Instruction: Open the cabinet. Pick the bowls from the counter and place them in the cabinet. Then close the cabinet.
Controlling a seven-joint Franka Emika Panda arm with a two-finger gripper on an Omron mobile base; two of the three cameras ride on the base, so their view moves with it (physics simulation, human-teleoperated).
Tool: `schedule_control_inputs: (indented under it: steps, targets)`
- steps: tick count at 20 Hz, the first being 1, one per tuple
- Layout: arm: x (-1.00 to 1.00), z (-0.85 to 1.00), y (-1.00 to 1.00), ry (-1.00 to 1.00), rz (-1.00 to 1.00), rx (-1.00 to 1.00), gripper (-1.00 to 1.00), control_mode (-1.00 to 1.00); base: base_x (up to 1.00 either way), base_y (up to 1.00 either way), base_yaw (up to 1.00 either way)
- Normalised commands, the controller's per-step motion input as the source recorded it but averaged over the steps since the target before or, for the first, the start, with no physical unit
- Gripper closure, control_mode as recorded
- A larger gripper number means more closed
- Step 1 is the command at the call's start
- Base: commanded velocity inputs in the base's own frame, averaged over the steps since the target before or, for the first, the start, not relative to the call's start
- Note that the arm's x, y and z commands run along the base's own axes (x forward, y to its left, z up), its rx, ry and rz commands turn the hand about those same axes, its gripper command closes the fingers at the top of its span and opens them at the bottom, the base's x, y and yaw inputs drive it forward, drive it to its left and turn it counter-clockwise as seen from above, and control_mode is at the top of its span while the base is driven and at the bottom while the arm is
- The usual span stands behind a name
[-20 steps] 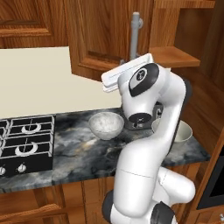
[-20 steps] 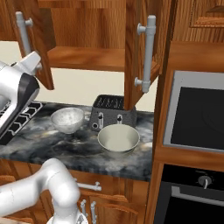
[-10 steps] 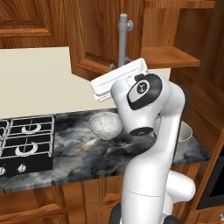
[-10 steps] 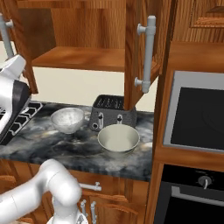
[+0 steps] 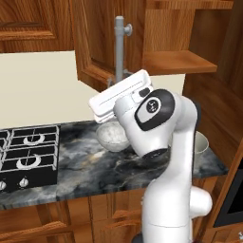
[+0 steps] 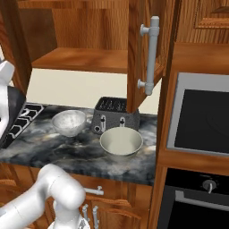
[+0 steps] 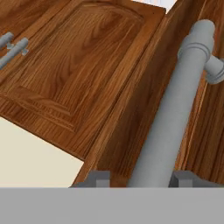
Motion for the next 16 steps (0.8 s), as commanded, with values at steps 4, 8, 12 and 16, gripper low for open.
schedule_control_inputs:
  steps: [4, 8, 12, 16]
  targets:
    - [-0.50, 0.09, 1.00, 0.53, 0.23, 0.18, 1.00, -1.00, 0.00, 0.00, 0.00]
    - [-0.22, 0.00, 1.00, 0.50, 0.31, 0.30, 1.00, -1.00, 0.00, 0.00, 0.00]
    - [-0.31, 0.00, 1.00, 0.46, 0.32, 0.32, 1.00, -1.00, 0.00, 0.00, 0.00]
    - [-1.00, 0.47, 0.08, 0.08, 0.02, 0.34, 1.00, -1.00, 0.00, 0.00, 0.00]
